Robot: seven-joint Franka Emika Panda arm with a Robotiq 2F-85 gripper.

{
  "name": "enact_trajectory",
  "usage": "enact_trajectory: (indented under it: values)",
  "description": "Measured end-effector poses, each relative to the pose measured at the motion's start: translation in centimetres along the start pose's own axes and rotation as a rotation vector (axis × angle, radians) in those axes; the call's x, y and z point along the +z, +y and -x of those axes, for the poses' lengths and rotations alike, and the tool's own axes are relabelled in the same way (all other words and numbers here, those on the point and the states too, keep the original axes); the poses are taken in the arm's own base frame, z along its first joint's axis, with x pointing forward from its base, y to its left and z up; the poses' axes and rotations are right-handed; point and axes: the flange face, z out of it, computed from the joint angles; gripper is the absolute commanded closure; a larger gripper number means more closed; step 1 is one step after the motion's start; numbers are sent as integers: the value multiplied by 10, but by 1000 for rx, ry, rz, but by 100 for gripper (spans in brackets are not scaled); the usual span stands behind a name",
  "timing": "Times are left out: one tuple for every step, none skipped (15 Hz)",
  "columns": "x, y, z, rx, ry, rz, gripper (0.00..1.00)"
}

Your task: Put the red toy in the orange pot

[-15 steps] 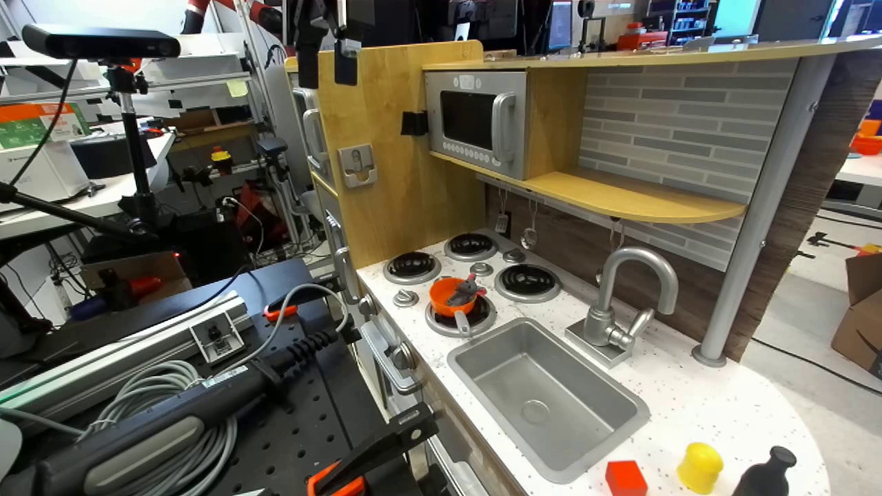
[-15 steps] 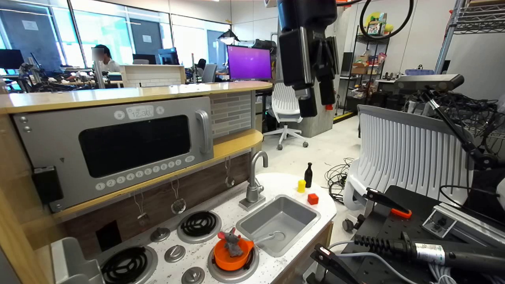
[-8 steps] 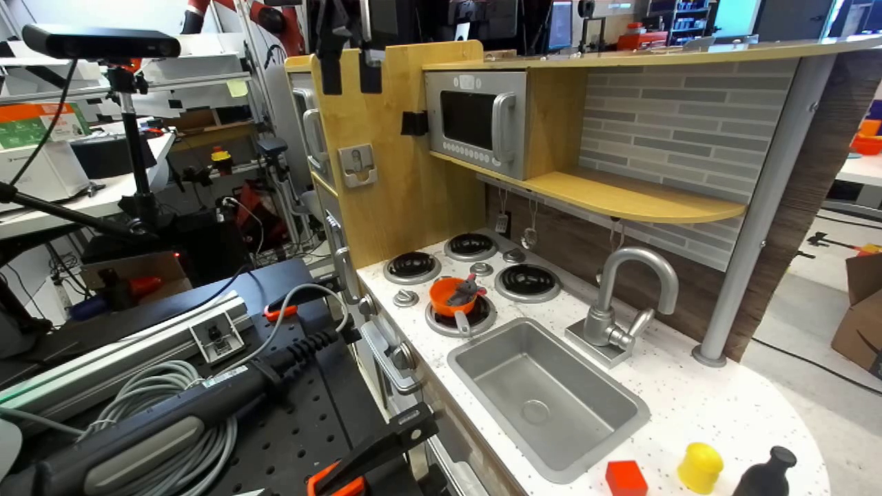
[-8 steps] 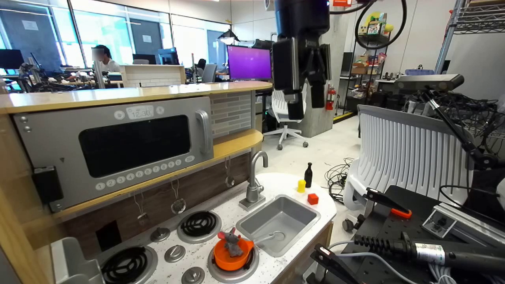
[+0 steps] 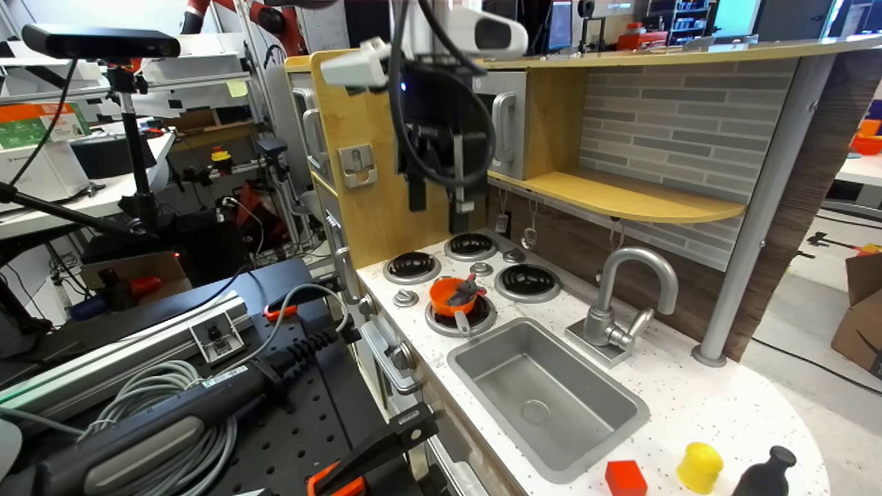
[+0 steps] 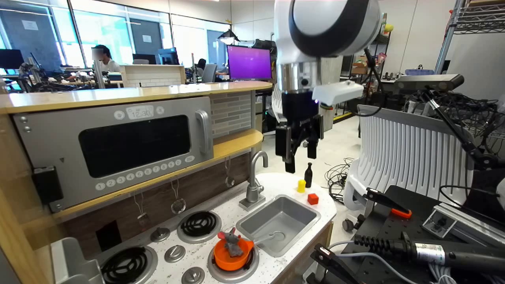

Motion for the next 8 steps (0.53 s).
enact_trajectory:
  values:
    - [22,11,-7,23,-7,-2,0]
    - [42,21,-13,45,-15,-3,0]
    - [60,31,-20,64,-21,-2,0]
    - [76,39,-27,83,-27,1,0]
    - [91,46,-33,102,-32,5,0]
    - [103,53,-39,121,-36,10,0]
    - [115,60,-45,142,-41,15,0]
    - [124,67,-50,167,-40,23,0]
